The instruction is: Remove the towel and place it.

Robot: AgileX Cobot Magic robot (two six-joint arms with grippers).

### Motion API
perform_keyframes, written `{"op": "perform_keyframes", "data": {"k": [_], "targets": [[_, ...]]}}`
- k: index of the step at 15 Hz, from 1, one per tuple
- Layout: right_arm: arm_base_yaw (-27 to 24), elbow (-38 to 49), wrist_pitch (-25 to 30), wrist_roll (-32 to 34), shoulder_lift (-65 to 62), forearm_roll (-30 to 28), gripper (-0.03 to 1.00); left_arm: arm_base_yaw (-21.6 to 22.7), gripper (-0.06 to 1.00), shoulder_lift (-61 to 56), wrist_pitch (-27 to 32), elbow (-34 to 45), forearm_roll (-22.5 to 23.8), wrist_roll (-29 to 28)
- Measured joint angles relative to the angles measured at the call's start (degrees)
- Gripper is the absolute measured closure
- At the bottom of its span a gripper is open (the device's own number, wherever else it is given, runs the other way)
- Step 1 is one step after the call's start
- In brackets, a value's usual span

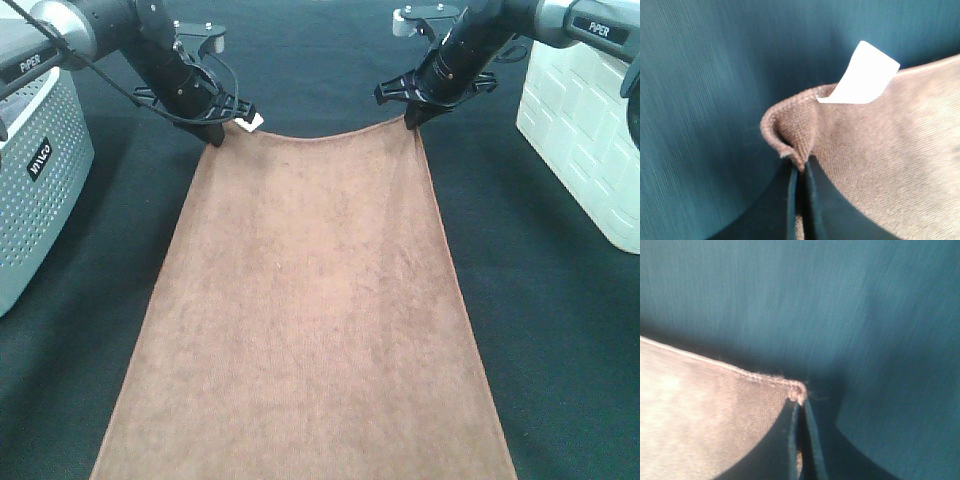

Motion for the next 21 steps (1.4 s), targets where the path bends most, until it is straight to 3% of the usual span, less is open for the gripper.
{"op": "perform_keyframes", "data": {"k": [8,14,21], "targets": [[0.0,0.0,-16.7,0.0,0.0,0.2,0.97,0.0,0.94,0.0,-19.6,0.0,0.7,0.0],[-0.2,0.0,-22.1,0.0,0.0,0.3,0.97,0.0,0.94,0.0,-24.6,0.0,1.3,0.0],[-0.8,-0.2,-25.2,0.0,2.9,2.6,0.97,0.0,0.94,0.9,-26.5,-0.1,1.5,0.0]]}}
